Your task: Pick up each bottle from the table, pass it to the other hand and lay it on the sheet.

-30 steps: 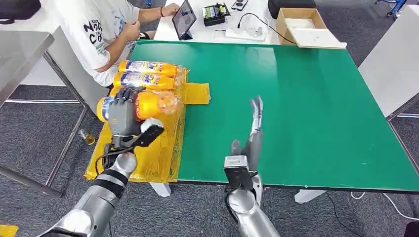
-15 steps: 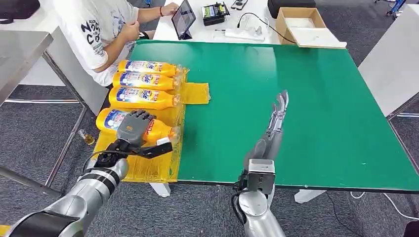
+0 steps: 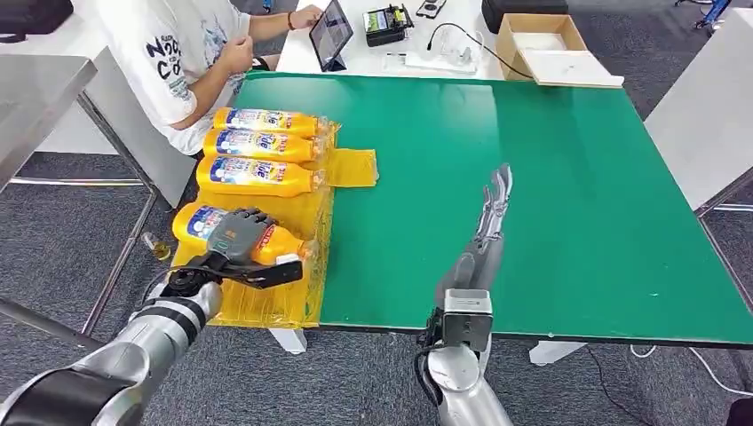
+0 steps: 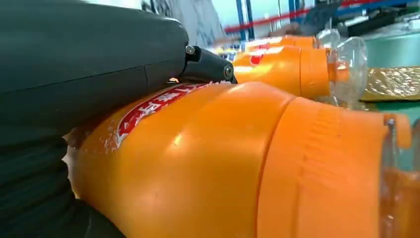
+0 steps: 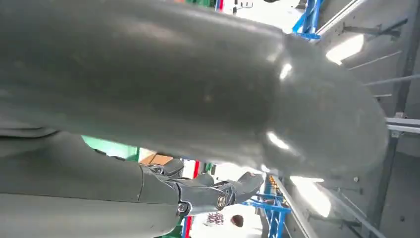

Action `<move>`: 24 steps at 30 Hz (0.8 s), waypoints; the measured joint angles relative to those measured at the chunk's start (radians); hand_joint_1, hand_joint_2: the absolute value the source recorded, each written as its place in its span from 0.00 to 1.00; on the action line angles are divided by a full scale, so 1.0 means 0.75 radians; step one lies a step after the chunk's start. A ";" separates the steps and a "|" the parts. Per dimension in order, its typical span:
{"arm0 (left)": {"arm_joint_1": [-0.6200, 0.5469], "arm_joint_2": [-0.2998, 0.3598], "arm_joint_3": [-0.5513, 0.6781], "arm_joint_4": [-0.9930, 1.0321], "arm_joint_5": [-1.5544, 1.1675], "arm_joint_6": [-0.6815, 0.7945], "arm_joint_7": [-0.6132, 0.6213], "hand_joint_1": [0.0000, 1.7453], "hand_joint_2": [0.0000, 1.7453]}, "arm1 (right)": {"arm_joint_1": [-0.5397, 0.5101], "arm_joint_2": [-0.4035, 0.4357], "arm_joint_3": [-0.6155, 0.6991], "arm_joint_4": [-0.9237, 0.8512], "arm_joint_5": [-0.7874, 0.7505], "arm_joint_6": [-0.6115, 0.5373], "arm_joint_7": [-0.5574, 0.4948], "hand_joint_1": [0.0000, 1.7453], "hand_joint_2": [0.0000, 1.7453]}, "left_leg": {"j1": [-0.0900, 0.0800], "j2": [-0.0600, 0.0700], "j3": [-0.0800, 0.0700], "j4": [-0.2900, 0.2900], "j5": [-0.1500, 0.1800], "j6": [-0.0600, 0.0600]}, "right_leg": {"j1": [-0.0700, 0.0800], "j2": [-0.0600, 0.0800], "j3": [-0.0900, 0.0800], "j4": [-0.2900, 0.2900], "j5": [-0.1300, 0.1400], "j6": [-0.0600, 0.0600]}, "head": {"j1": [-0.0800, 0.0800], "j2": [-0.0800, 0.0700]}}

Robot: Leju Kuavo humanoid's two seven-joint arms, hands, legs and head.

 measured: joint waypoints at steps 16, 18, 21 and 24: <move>-0.018 -0.020 0.165 0.018 0.464 -0.518 -0.208 0.00 0.00 | -0.055 0.001 0.028 0.142 0.013 0.121 0.009 0.00 0.00 | 0.000 -0.005 0.011 -0.001 0.001 -0.001 | 0.000 -0.002 0.014 0.000 -0.001 -0.001 | 0.000 0.000; -0.017 -0.022 0.176 0.018 0.480 -0.530 -0.216 0.00 0.00 | -0.058 0.002 0.028 0.152 0.013 0.123 0.009 0.00 0.00 | 0.000 -0.005 0.012 -0.001 0.002 -0.002 | 0.000 -0.002 0.014 0.000 -0.001 -0.001 | 0.000 0.000; -0.015 -0.023 0.190 0.019 0.532 -0.572 -0.252 0.00 0.00 | -0.061 0.003 0.028 0.166 0.010 0.133 0.009 0.00 0.00 | 0.000 -0.005 0.012 -0.001 0.003 -0.003 | 0.000 -0.002 0.014 0.000 0.000 -0.001 | 0.000 0.000; -0.010 -0.023 0.216 0.019 0.615 -0.629 -0.310 0.00 0.00 | -0.068 0.003 0.028 0.184 0.007 0.141 0.009 0.00 0.00 | 0.000 -0.005 0.012 -0.001 0.003 -0.003 | 0.000 -0.002 0.014 0.000 0.000 -0.001 | 0.000 0.000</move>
